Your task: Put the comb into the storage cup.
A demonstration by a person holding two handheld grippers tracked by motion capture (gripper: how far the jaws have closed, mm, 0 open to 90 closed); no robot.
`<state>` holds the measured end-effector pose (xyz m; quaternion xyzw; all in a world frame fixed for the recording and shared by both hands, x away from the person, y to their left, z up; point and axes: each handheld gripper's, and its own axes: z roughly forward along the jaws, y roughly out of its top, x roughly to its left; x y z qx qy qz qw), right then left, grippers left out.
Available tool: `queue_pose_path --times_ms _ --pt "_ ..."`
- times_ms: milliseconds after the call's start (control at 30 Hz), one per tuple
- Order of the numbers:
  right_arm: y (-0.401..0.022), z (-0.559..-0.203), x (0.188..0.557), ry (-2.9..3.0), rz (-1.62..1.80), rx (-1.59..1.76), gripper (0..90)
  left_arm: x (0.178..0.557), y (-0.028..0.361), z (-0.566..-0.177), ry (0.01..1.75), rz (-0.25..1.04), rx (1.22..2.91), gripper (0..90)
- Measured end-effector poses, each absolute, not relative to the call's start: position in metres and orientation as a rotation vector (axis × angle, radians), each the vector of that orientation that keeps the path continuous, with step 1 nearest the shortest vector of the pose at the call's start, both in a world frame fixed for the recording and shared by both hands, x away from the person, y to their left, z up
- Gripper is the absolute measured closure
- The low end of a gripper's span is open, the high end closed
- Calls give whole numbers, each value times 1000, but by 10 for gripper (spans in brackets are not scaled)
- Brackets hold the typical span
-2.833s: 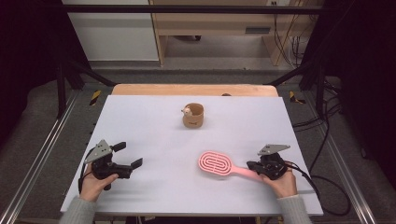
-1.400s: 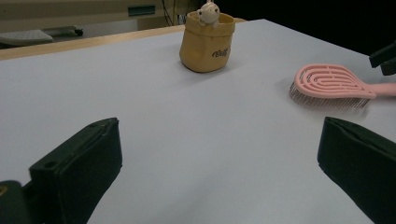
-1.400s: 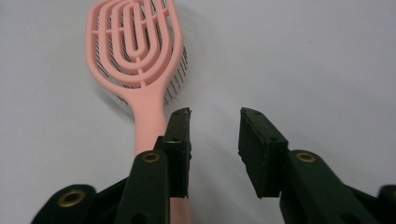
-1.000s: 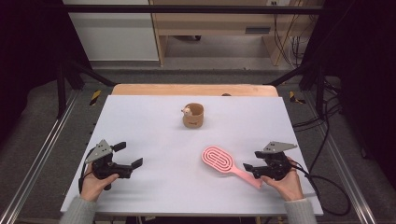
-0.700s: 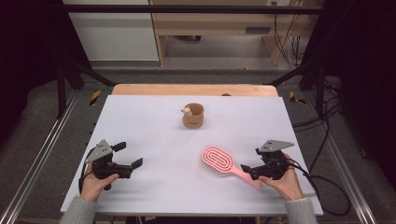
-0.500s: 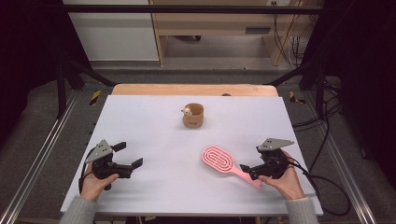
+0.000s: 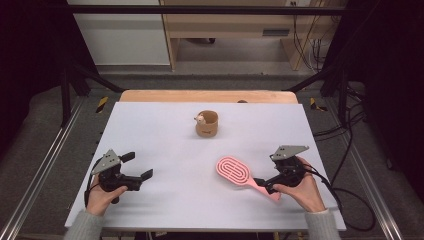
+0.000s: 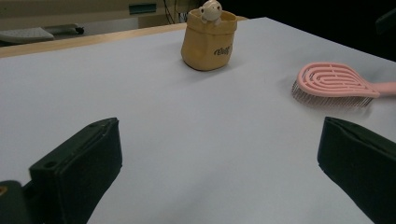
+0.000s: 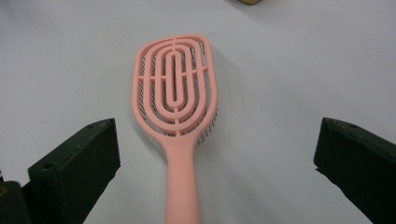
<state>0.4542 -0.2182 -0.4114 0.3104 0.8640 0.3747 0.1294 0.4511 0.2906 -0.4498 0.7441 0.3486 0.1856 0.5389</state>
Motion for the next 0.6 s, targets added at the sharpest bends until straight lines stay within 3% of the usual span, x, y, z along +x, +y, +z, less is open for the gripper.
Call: queue_pose_path --times_ms 600 --pt "-205 -408 457 2562 1032 880 5 451 291 -449 835 450 1767 0"
